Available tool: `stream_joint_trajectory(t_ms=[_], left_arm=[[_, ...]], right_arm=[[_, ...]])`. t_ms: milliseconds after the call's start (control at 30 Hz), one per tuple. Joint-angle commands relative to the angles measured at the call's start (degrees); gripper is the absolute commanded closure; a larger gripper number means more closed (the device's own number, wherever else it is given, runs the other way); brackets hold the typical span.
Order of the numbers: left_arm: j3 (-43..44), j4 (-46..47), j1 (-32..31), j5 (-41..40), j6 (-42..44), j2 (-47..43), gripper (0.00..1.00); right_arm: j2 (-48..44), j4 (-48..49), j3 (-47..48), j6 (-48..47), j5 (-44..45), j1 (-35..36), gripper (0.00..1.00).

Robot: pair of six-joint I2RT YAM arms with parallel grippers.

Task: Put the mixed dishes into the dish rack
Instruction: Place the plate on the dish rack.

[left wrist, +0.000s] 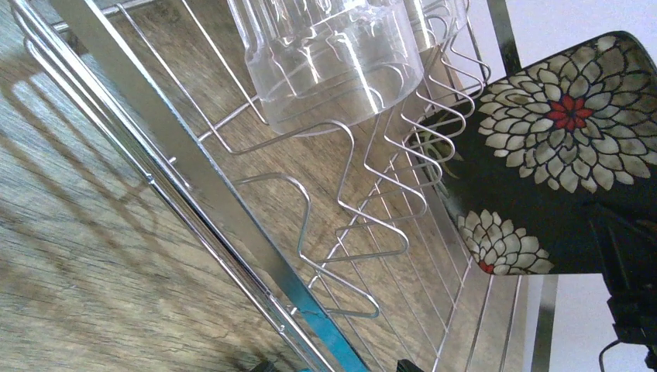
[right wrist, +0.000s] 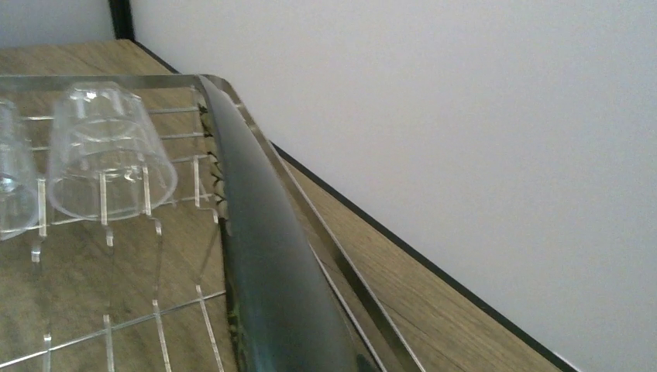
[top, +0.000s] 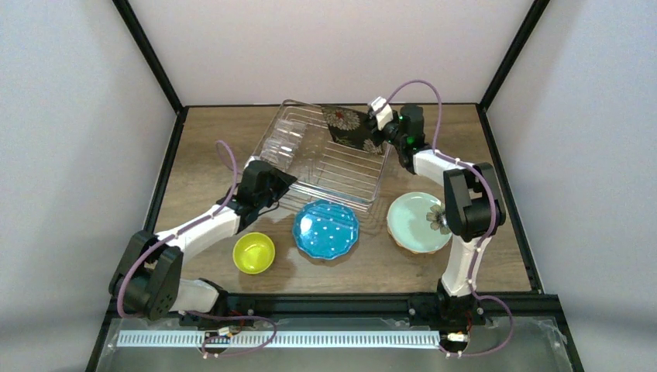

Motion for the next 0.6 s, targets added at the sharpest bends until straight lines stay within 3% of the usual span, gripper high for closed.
stream_joint_trajectory(t_ms=[0,167,567], left_arm=[[-1.3,2.2,0.1,0.1,-0.6,-0.1,0.09],[-1.7,2.1,0.1,0.1,-0.8,-0.5,0.09],[-2.1,0.0,-0.3,-0.7,-1.0,-2.1,0.09]], right_arm=[[2.4,1.8,-0.1,-2.9,4.5,0.4,0.59],[2.7,2.1,-0.6,-3.4,7.3,0.4,0.43],[2.0,4.7,-2.5,0.3,10.6,0.3,0.28]])
